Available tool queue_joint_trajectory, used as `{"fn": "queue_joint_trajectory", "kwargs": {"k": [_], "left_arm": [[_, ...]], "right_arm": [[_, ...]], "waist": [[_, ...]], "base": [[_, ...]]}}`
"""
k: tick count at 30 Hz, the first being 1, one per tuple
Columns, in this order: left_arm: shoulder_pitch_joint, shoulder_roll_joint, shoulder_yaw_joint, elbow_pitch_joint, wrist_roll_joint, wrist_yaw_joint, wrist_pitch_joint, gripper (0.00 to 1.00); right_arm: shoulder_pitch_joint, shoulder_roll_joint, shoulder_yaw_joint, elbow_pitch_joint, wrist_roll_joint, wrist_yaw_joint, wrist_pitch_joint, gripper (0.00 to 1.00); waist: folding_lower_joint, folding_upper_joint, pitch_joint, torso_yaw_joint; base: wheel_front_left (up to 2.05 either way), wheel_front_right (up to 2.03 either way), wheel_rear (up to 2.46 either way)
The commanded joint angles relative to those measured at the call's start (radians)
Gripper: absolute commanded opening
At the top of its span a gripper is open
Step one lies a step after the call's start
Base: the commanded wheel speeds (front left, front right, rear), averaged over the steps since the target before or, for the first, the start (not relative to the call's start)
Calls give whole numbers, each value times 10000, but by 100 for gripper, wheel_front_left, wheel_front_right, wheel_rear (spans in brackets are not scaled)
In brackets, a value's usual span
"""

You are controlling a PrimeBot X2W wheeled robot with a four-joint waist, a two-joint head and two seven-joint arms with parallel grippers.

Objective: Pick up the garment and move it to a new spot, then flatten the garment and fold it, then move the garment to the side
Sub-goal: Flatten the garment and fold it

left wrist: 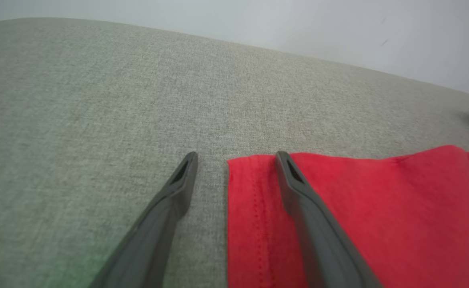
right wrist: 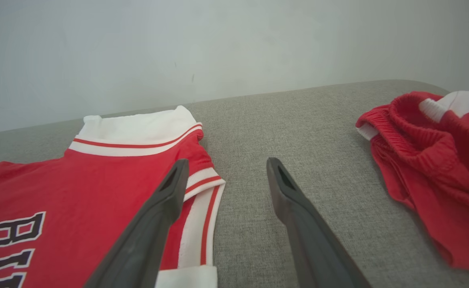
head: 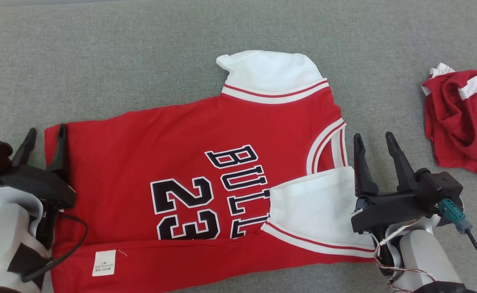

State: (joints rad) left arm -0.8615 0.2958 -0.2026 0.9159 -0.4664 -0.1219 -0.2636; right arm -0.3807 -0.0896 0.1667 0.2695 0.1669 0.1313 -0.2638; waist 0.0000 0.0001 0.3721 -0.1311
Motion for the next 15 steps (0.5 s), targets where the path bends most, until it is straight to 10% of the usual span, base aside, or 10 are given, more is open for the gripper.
{"fn": "queue_joint_trajectory", "kwargs": {"k": [1, 10, 15], "left_arm": [[46, -84, -86, 310, -62, -39, 3, 100], [-31, -398, -342, 1060, -393, -74, 118, 100], [-101, -499, -757, 973, -916, -86, 182, 44]], "right_arm": [[20, 41, 1, -19, 59, -10, -8, 100], [-38, 73, 90, 94, 102, -10, -8, 100], [-14, 40, 105, 82, 90, -11, -8, 100]], "waist": [[0, -1, -15, 32], [0, -1, -128, 52], [0, -1, -149, 51]], "base": [[0, 0, 0], [0, 0, 0], [0, 0, 0]]}}
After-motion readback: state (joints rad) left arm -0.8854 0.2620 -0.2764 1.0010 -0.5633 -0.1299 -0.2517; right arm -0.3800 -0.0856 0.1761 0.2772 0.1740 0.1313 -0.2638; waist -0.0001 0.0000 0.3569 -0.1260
